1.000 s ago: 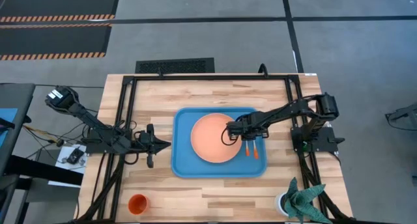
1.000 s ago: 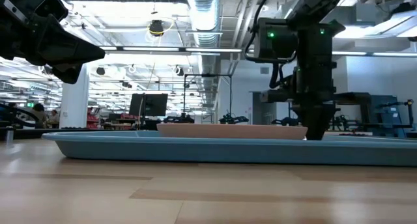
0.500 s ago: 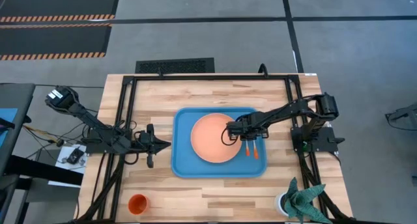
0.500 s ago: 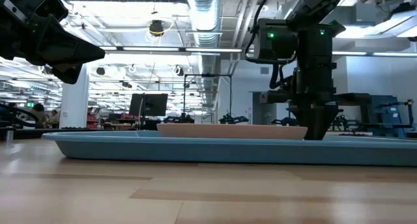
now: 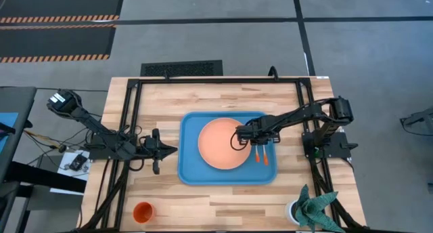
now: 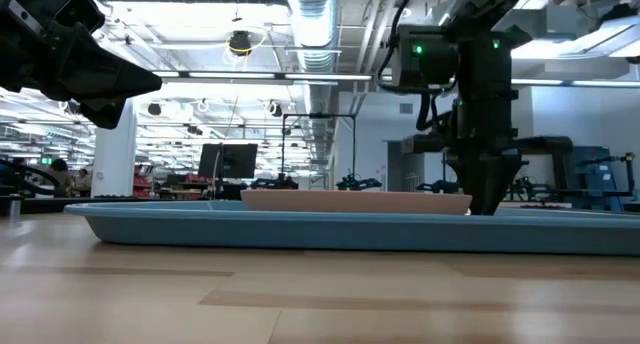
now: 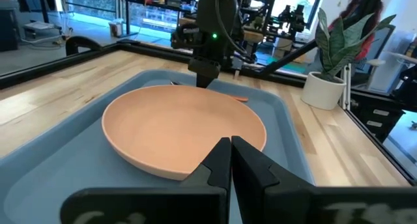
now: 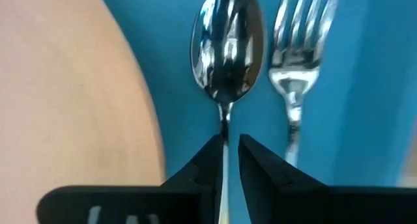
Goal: Pick and place plate/cup/fork/spoon on tray
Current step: Put the orange spoon on the blue serving tray to the right of the light orange plate, then put the orange cup on the blue serving tray to the top left of the light orange plate
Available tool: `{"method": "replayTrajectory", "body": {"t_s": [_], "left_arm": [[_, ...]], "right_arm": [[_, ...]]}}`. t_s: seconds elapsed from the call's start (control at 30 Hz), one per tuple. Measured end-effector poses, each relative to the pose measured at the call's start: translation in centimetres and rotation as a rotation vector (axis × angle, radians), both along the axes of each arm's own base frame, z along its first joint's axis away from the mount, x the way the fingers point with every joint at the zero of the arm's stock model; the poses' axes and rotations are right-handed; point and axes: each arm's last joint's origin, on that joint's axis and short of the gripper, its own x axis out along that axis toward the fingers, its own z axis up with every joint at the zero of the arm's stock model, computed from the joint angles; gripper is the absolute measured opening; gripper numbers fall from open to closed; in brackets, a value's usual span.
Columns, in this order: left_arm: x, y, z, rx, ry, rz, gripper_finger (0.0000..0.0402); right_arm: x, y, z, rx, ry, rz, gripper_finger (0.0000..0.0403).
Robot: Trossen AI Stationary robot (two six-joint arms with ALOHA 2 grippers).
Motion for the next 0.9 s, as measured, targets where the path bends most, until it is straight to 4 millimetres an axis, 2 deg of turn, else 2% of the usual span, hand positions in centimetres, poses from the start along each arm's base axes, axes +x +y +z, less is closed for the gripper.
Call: {"method": "replayTrajectory", "body": {"t_s": [0.33, 0.43, 0.53, 0.63, 0.77, 0.9], "left_arm": [[0.0, 0.0, 0.0, 0.012, 0.003, -0.001, 0.0], [0.0, 0.0, 0.0, 0.013, 0.004, -0.004, 0.0], [0.0, -0.1, -0.1, 0.021, 0.01, -0.041, 0.0], [0.0, -0.2, -0.1, 0.023, 0.014, -0.084, 0.0], [0.0, -0.4, -0.2, 0.018, 0.024, -0.156, 0.0], [0.1, -0.7, -0.3, 0.012, 0.063, -0.205, 0.0]], "right_arm": [[0.2, -0.6, 2.4, 0.004, 0.106, 0.068, 0.0073], [0.0, -1.0, 3.6, 0.019, 0.137, 0.182, 0.007], [-0.3, -0.6, 4.4, -0.009, 0.12, 0.351, 0.0048], [-0.5, 0.7, 5.1, -0.116, 0.01, 0.536, 0.0012], [-1.4, 3.0, 5.4, -0.314, -0.231, 0.708, 0.0013], [-2.4, 5.5, 4.7, -0.516, -0.491, 0.821, 0.0005]]}}
